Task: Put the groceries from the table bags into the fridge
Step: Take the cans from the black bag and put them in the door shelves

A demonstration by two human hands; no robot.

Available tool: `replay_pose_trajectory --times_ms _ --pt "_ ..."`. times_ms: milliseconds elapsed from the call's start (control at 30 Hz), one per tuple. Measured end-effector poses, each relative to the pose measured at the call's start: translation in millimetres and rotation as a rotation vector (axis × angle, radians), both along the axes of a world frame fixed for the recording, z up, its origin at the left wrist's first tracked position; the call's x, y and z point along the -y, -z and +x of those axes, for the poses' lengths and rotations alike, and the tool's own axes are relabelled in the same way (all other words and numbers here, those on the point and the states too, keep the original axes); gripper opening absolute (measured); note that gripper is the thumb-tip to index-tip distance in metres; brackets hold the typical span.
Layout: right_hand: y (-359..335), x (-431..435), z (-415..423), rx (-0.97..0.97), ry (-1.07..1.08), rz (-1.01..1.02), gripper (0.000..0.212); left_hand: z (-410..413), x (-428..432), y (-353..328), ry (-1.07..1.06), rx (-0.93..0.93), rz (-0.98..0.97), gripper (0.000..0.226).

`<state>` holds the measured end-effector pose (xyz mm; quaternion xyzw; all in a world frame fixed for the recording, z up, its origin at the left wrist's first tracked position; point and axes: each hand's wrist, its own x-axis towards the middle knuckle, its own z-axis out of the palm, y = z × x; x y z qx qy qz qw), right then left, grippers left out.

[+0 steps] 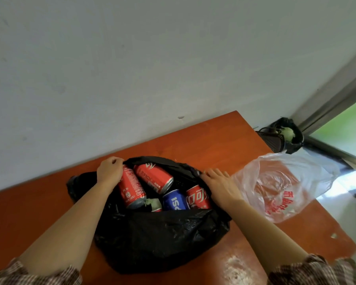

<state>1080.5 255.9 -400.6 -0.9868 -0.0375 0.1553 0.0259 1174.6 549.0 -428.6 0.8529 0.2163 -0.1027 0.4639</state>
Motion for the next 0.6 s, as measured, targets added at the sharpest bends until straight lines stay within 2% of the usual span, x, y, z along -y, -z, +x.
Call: replay_pose_trajectory --times_ms 67,100,167,233,333,467,600 --pt "-0.1 2.8 -3.4 -0.197 0.083 0.056 0.043 -5.2 -1.9 -5.8 0.006 -0.016 0.057 0.032" --pt "-0.6 4.0 -5.6 -0.233 0.114 0.079 0.044 -9.2 -2.0 -8.9 0.022 -0.014 0.099 0.034" --pt "-3.8 4.3 -12.1 -0.246 0.095 0.06 0.049 -22.3 -0.3 -17.5 0.075 0.008 0.189 0.038" --pt "-5.4 4.6 -20.1 -0.218 0.064 0.026 0.056 -43.8 3.5 -27.5 0.168 0.109 0.316 0.046" --pt "-10.4 2.7 -38.1 -0.135 0.042 0.009 0.065 -84.5 13.6 -40.7 0.425 0.277 0.548 0.057" --pt "-21.6 -0.5 -64.6 -0.076 -0.072 0.026 0.077 -137.6 29.3 -49.7 0.642 0.092 0.682 0.078" --pt "-24.4 3.3 -88.7 -0.1 -0.163 0.042 0.084 -175.5 36.0 -51.6 0.686 -0.142 0.779 0.098"
